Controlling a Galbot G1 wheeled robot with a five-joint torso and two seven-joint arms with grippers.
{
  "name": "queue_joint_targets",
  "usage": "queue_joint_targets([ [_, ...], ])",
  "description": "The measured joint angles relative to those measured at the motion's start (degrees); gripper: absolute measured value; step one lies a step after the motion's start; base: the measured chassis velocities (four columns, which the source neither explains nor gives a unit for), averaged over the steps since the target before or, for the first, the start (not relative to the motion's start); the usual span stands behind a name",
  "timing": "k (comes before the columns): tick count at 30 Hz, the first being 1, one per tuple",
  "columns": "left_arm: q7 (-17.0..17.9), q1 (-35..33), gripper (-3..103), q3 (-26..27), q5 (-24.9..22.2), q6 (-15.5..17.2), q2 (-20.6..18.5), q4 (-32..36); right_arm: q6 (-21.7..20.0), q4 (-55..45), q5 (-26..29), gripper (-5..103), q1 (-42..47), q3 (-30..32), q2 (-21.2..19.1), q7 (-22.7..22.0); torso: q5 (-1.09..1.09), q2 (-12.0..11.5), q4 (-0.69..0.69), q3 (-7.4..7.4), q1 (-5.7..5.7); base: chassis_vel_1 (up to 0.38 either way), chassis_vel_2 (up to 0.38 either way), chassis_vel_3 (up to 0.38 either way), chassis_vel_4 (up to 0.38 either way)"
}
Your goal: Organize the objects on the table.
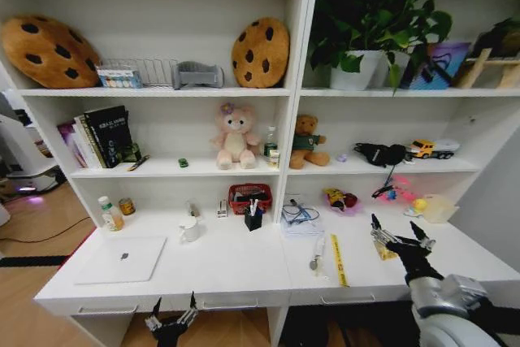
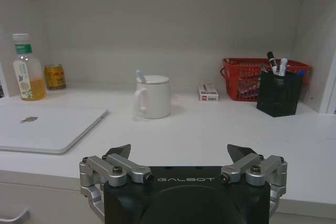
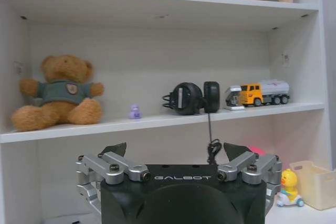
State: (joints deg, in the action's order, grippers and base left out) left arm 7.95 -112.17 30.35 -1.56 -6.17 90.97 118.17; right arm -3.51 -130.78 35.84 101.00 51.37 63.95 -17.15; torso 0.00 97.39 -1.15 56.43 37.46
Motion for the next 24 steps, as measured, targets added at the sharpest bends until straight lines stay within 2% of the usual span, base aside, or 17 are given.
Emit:
queue_joint_targets([
  [4,0.00,-0.17,100,0.02,0.07,-0.02,-0.04,0.00,0.84,0.69,0.00,100,-0.51,-0.37,-0.40,0.20,-0.02,0.01,0.05,-0.01,-0.01,-0.282,-0.279,0.264,0.278],
  [7,-0.14,-0.38,100,-0.10,0.41,-0.15,-0.09,-0.04,1.91,1.55,-0.17,100,-1.04,-1.24,-0.74,0.65,0.00,-0.01,0.02,0.00,0.01,-0.278,-0.296,0.290,0.301],
  [12,-0.39,-0.82,100,-0.73,1.14,-0.55,-0.04,-0.22,0.17,3.94,0.68,100,-1.43,-2.69,-1.23,2.26,0.03,0.01,0.07,-0.01,-0.01,-0.177,-0.214,0.215,0.180],
  [13,-0.56,-0.96,100,-1.03,1.48,-0.74,0.07,-0.32,-0.67,6.75,0.92,100,-2.20,-3.37,-1.73,3.50,-0.01,0.01,-0.01,0.00,0.00,-0.074,-0.184,0.055,0.053],
  [15,-0.78,-1.12,100,-1.20,1.72,-0.89,0.15,-0.36,-0.97,9.76,0.36,100,-3.24,-3.82,-2.42,5.08,0.01,0.01,-0.01,0.00,-0.01,-0.018,-0.072,0.055,0.053],
  [16,-1.24,-1.31,100,-1.40,1.95,-1.11,0.15,-0.38,-0.98,13.43,-0.73,100,-4.69,-4.36,-3.35,7.39,0.02,0.01,-0.02,-0.01,-0.01,-0.018,0.006,-0.005,-0.053],
  [17,-1.56,-1.49,100,-1.57,2.17,-1.30,0.09,-0.44,-0.99,17.12,-1.44,100,-6.17,-5.25,-4.62,9.96,0.00,0.00,0.00,0.00,0.00,0.000,0.000,0.000,0.000],
  [18,-1.56,-1.49,100,-1.57,2.17,-1.30,0.09,-0.44,-0.99,17.12,-1.44,100,-6.17,-5.25,-4.62,9.96,0.00,0.00,0.00,0.00,0.00,0.000,0.000,0.000,0.000],
  [21,-1.88,-1.85,100,-1.83,2.62,-1.48,-0.21,-0.64,-1.03,24.83,-1.90,100,-10.56,-8.32,-7.43,15.74,0.00,0.00,0.07,0.00,0.00,0.050,0.100,-0.035,-0.048],
  [24,-1.89,-1.93,100,-1.85,2.69,-1.49,-0.30,-0.72,-1.20,27.80,-1.88,100,-12.70,-9.72,-8.21,17.83,0.00,0.00,0.05,0.00,0.00,0.050,0.071,-0.026,-0.032],
])
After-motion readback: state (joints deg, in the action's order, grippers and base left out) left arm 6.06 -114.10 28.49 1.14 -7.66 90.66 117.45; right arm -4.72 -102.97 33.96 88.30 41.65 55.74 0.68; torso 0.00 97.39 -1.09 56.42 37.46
